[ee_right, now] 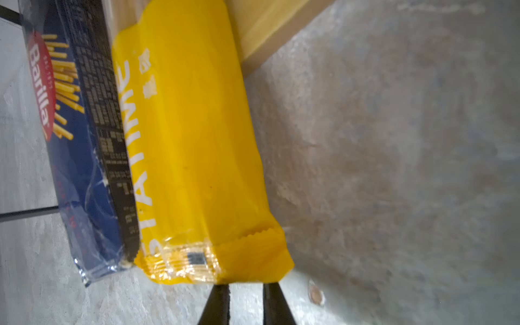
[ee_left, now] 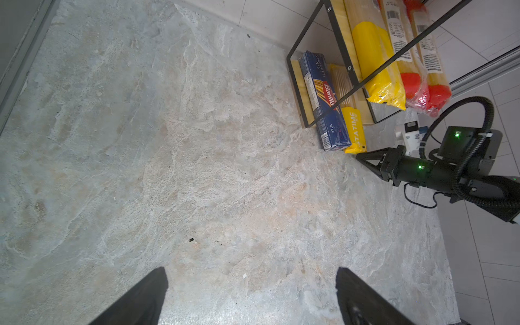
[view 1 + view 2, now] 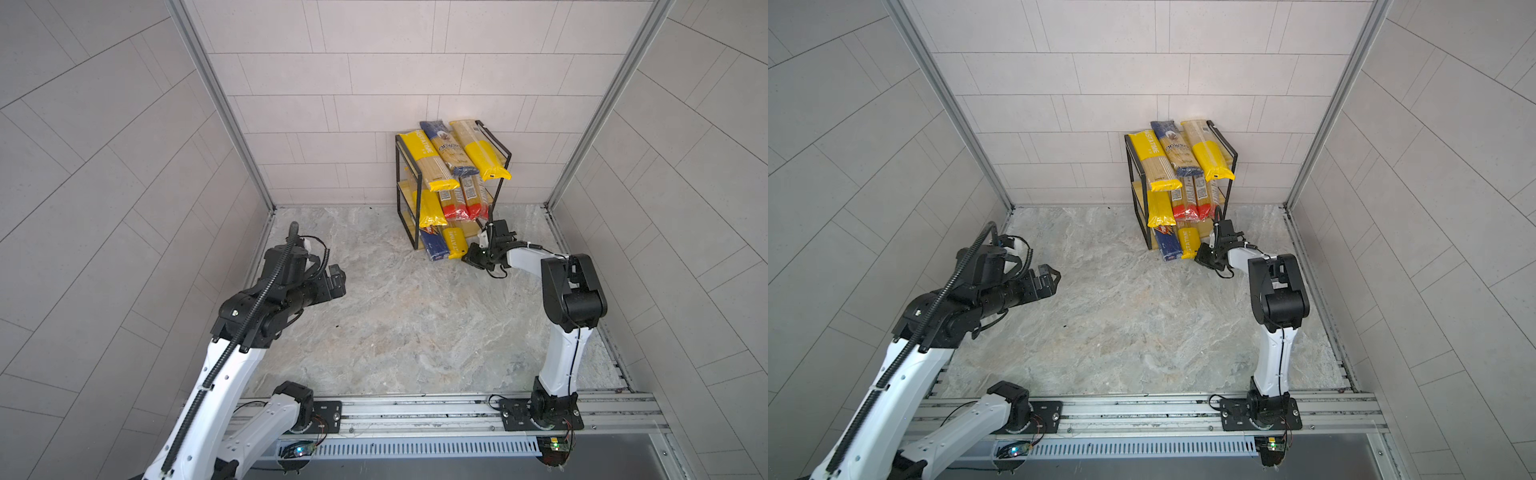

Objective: Arrange pasta packages on shelves
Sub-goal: Place the pasta bag on the shelf.

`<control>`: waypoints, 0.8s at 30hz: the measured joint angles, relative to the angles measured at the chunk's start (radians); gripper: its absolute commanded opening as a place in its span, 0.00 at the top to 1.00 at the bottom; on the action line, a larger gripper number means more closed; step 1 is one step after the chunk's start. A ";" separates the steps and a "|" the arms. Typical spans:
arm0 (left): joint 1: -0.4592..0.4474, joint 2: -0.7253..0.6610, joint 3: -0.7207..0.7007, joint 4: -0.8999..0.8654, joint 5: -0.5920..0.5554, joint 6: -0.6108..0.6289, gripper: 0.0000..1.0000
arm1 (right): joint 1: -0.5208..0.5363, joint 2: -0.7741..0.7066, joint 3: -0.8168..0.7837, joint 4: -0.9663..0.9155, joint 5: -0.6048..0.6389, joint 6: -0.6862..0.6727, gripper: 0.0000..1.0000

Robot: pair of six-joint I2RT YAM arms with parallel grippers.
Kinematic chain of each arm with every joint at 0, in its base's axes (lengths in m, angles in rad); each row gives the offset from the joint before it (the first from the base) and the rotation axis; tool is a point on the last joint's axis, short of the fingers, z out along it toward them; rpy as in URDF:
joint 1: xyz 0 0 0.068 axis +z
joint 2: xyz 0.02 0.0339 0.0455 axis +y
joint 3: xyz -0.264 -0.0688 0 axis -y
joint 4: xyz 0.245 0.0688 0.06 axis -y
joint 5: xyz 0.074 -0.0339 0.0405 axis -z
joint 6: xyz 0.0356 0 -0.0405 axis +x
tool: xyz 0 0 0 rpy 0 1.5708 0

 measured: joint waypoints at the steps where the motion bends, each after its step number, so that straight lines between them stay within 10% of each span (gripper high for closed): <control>1: 0.000 0.010 0.000 0.001 0.000 0.000 0.01 | 0.000 0.010 0.016 -0.001 0.000 0.001 0.74; 9: 0.000 0.050 0.000 0.021 0.001 0.000 0.01 | -0.008 -0.032 0.000 -0.003 0.016 -0.029 0.42; 17: 0.000 0.043 0.000 0.024 0.011 0.000 0.01 | -0.066 -0.251 -0.083 -0.082 0.133 -0.089 0.37; 24: 0.000 0.023 0.000 0.028 0.007 0.000 0.01 | -0.113 -0.113 0.143 -0.090 0.165 -0.099 0.35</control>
